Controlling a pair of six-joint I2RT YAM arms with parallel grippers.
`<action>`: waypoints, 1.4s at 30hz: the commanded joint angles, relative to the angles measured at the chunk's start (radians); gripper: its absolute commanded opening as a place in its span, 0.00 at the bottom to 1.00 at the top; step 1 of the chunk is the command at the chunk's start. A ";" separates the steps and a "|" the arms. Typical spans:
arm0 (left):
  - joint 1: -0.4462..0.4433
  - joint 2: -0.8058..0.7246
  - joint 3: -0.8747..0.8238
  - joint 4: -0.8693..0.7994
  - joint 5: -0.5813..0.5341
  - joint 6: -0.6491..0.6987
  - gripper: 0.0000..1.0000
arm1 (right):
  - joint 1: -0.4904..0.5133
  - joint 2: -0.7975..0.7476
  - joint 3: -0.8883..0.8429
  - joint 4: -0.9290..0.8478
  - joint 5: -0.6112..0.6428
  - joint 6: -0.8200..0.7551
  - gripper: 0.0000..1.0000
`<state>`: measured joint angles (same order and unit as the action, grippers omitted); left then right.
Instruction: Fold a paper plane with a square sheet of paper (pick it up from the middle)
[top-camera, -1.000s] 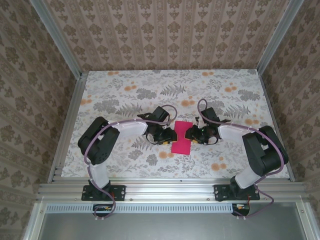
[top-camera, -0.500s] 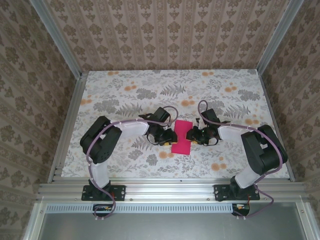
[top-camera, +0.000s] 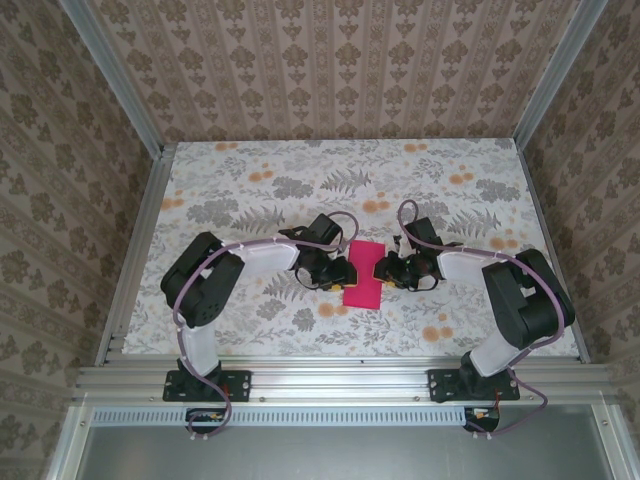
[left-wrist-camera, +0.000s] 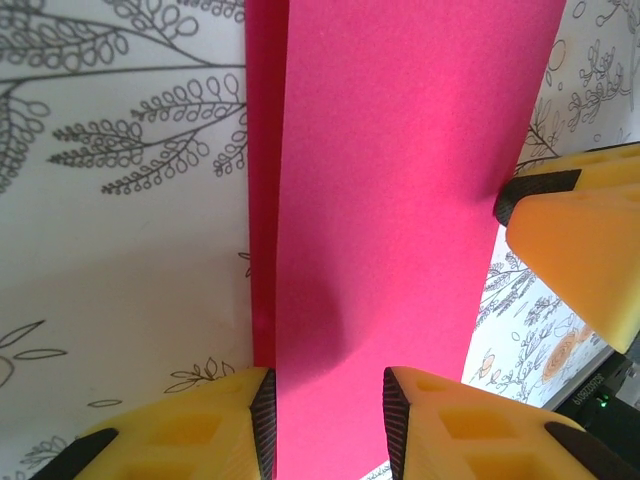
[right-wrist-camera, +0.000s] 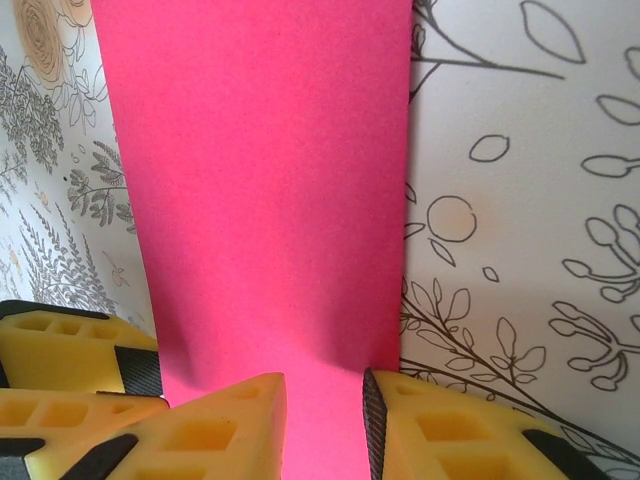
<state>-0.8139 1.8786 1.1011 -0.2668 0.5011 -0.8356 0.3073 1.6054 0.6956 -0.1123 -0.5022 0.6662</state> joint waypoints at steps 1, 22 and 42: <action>-0.001 -0.012 0.019 0.026 0.011 -0.014 0.36 | -0.009 0.020 -0.011 -0.001 -0.019 0.005 0.29; 0.067 0.065 0.063 0.141 0.083 -0.045 0.37 | -0.013 0.059 0.001 0.024 -0.065 -0.010 0.30; 0.102 0.096 0.087 0.155 0.108 -0.046 0.06 | -0.017 0.053 0.013 0.011 -0.081 -0.023 0.31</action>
<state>-0.7174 1.9812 1.1828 -0.1184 0.6029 -0.8856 0.2928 1.6451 0.6971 -0.0696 -0.5804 0.6582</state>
